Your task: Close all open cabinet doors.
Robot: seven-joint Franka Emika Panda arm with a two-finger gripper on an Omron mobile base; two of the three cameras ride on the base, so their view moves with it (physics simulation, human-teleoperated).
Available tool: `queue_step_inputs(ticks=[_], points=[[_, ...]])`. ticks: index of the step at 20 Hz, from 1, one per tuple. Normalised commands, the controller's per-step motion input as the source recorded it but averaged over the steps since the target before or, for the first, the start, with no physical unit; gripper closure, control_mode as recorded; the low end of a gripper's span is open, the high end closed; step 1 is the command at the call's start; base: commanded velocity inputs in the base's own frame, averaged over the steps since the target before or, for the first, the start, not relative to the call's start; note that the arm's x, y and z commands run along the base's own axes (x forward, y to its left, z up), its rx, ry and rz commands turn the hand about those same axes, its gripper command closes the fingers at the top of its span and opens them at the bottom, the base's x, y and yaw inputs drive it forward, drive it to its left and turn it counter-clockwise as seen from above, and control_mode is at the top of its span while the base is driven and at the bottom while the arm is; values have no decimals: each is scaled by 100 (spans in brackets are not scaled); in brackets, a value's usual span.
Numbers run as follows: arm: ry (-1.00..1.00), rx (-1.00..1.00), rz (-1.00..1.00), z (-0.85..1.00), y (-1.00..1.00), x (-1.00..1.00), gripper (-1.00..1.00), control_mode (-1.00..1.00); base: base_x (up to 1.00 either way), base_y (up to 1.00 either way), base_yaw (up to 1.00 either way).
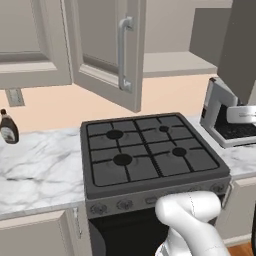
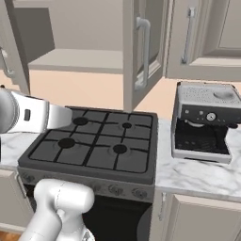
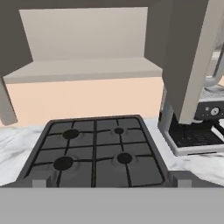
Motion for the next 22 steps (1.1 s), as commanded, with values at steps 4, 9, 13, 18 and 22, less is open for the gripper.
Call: queue_step_inputs(ticks=[4,9,13,18,22], points=[[0,0,0,0,0,0,-100,100,40,2,0],[0,0,0,0,0,0,-100,100,37,2,0],[0,0,0,0,0,0,-100,100,36,0,0],[0,0,0,0,0,0,-100,100,27,0,0],[0,0,0,0,0,0,-100,100,16,0,0]])
